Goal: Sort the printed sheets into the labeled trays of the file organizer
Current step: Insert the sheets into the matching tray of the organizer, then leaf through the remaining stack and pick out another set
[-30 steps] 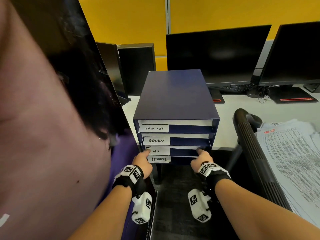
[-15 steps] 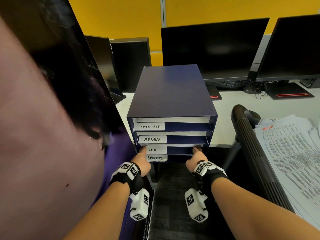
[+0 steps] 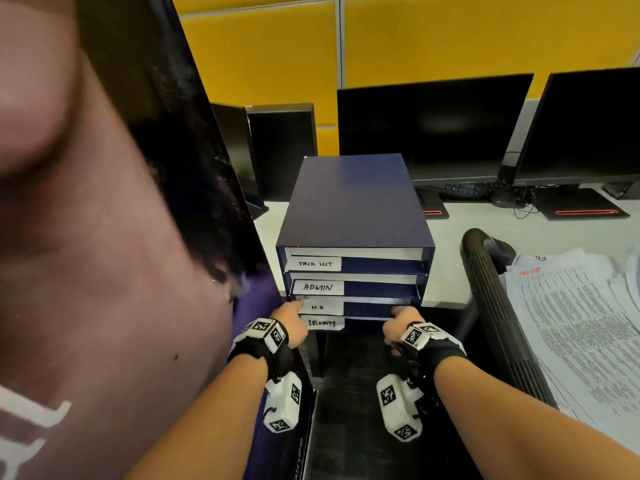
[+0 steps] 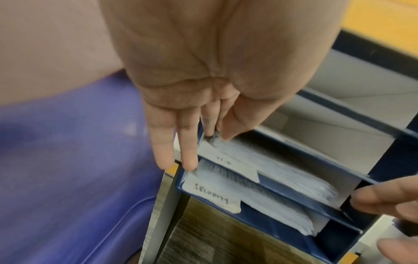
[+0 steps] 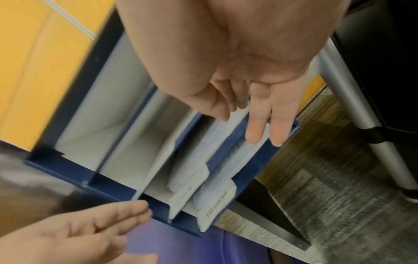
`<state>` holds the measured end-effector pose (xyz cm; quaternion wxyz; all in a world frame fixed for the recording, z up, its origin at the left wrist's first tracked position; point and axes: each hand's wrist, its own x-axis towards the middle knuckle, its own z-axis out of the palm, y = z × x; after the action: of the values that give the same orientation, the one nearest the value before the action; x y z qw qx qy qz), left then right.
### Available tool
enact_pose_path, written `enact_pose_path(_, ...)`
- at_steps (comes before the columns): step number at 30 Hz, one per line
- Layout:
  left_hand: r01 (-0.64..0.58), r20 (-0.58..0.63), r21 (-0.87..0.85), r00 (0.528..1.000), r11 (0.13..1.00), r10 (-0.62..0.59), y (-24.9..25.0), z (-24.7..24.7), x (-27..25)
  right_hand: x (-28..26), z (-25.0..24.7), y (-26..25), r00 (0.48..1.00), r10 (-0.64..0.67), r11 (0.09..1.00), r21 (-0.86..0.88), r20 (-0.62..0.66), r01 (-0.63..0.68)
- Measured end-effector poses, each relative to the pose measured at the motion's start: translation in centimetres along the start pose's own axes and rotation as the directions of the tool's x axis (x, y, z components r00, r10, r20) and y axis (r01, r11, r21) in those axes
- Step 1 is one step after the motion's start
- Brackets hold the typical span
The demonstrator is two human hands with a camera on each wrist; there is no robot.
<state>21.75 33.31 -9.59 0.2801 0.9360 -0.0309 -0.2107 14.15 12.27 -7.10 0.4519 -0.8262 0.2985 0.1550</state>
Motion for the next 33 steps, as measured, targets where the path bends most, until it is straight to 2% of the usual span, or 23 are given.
enact_pose_path(2, 0.007, -0.011, -0.010, 1.000, 1.000, -0.007, 0.9, -1.2, -1.7, -1.6, -0.8, -1.1, 0.999, -0.032, 0.999, 0.040, 0.022, 0.032)
enact_pose_path(6, -0.019, -0.024, -0.024, 1.000, 1.000, 0.019, 3.5, -3.4, -6.3, -6.5, -3.1, -2.7, 0.987, -0.056, 0.955, 0.298, 0.152, 0.009)
enact_pose_path(11, -0.153, -0.049, -0.022, 0.987, 0.988, 0.152, 9.7, -5.4, -12.2, -12.2, -9.0, -3.5, 0.978, -0.209, 0.960, 0.182, -0.030, 0.211)
enact_pose_path(14, -0.231, -0.042, -0.077, 0.973, 0.970, 0.229, 13.8, -5.7, -14.9, -15.6, -14.1, -3.5, 0.975, -0.217, 0.968, 0.116, -0.050, 0.221)
enact_pose_path(17, -0.269, -0.032, -0.119, 0.963, 0.956, 0.267, 18.2, -4.9, -17.2, -17.0, -18.9, -1.8, 0.945, -0.281, 0.956, -0.139, -0.165, 0.260)
enact_pose_path(19, -0.263, 0.027, -0.176, 0.962, 0.949, 0.271, 21.0, -3.7, -18.5, -17.2, -21.6, 0.3, 0.932, -0.290, 0.947, -0.204, -0.216, 0.248)
enact_pose_path(22, -0.188, 0.131, -0.298, 0.963, 0.936, 0.235, 25.2, -1.0, -19.9, -16.3, -25.2, 4.0, 0.943, -0.257, 0.942, -0.271, -0.212, 0.196)
enact_pose_path(25, -0.162, 0.091, -0.309, 0.976, 0.937, 0.198, 29.2, 3.2, -20.0, -14.5, -28.8, 8.0, 0.955, -0.225, 0.935, -0.318, -0.191, 0.156)
enact_pose_path(29, -0.104, 0.078, -0.258, 0.989, 0.961, 0.128, 33.1, 9.5, -18.6, -11.0, -32.5, 13.4, 0.972, -0.214, 0.910, -0.382, -0.093, 0.164)
enact_pose_path(31, -0.061, 0.064, -0.212, 0.995, 0.975, 0.076, 34.4, 12.6, -17.6, -9.1, -33.8, 16.0, 0.978, -0.200, 0.862, -0.484, -0.052, 0.151)
enact_pose_path(33, -0.036, 0.032, -0.154, 0.999, 0.987, 0.042, 35.0, 15.6, -16.4, -7.6, -35.0, 18.2, 0.984, -0.178, 0.776, -0.614, 0.000, 0.141)
